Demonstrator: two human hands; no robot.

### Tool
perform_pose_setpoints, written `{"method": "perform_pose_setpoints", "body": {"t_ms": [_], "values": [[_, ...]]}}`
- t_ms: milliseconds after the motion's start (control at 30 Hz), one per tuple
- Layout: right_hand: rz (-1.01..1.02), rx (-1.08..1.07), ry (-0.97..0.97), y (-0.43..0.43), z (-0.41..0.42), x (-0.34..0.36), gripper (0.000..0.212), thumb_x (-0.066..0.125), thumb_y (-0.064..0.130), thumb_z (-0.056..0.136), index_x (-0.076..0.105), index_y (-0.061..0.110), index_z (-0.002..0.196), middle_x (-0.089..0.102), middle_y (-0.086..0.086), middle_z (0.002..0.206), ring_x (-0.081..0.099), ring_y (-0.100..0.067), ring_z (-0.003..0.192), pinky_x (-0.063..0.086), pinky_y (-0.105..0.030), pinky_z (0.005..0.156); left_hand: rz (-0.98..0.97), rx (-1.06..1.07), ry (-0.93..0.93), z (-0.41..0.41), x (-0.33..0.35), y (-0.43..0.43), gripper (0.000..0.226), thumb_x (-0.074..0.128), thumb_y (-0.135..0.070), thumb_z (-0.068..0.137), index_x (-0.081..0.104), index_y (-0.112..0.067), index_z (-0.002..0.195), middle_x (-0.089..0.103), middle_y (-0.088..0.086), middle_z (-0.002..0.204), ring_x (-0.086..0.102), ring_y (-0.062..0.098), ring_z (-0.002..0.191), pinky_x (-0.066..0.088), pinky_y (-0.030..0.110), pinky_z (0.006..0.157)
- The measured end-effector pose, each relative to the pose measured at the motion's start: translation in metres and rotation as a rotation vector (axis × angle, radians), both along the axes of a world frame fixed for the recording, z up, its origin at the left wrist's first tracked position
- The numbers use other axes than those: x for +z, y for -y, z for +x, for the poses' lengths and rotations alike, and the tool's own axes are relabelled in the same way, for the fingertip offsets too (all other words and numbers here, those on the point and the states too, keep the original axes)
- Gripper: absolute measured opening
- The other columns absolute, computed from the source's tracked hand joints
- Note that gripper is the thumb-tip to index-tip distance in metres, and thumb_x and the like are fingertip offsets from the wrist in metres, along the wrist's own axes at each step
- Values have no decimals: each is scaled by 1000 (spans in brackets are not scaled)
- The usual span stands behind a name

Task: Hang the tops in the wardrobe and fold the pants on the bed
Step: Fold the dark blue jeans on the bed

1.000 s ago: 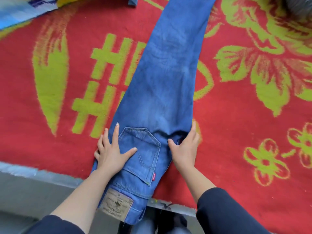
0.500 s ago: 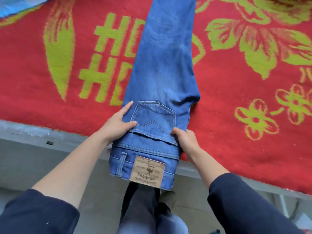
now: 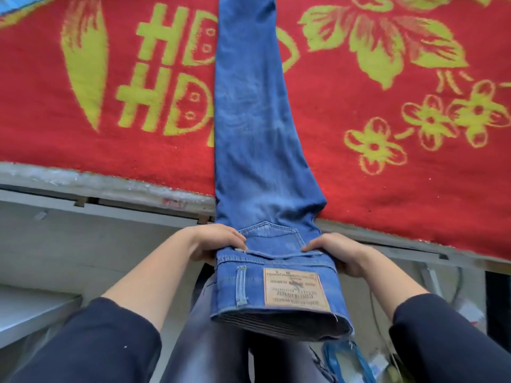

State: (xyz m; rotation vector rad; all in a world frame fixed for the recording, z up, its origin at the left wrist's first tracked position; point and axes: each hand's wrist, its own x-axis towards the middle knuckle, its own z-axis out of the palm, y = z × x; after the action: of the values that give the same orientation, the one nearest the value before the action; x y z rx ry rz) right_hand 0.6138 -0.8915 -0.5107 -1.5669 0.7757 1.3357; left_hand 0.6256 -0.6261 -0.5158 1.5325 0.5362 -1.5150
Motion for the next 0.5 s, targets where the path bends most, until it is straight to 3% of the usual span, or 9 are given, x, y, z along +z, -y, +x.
{"method": "perform_pose_setpoints", "body": {"t_ms": [100,133,200,267,333,400,500], "values": [[64,-175,124,0,29,12,38,59,8,84,54,22,119,68,-12,108,57,-24,89,42,-33,72,-63,177,-19,23,14,-9,15,61,-19,87,68,-12,98,70,8,96,65,19,82,52,25,66],[100,-234,141,0,40,17,32,57,10,85,56,21,115,69,-11,103,57,-22,87,41,-32,74,-72,261,-11,32,19,-13,15,59,-21,86,69,-11,91,71,7,89,66,18,75,53,24,63],[149,-335,173,-1,63,24,9,53,12,87,61,14,82,65,-5,68,59,-16,61,45,-21,58,-118,462,19,51,29,-18,17,58,-23,83,69,-12,74,69,4,69,64,16,58,51,22,55],[129,-452,293,-1,89,27,34,45,13,93,60,17,62,57,2,45,55,-10,38,42,-13,38,-246,634,59,72,37,-19,22,60,-29,78,70,-15,63,67,5,62,63,17,54,52,22,52],[154,-487,382,-6,120,30,40,35,24,99,65,15,73,61,1,47,59,-12,41,48,-17,40,-358,753,130,97,36,-20,38,50,-26,90,74,-16,63,69,7,68,67,18,59,54,23,55],[161,-485,404,-12,157,33,37,33,32,96,59,8,87,66,-10,55,64,-20,46,51,-21,43,-260,822,239,130,33,-21,49,35,-23,100,75,-19,71,70,7,71,68,14,57,51,18,49],[160,-553,439,-21,211,32,35,33,26,89,56,0,87,71,-20,68,70,-27,57,55,-24,49,-112,834,273,180,31,-26,33,39,-44,94,64,-23,91,74,6,78,70,13,63,48,17,53]]}}
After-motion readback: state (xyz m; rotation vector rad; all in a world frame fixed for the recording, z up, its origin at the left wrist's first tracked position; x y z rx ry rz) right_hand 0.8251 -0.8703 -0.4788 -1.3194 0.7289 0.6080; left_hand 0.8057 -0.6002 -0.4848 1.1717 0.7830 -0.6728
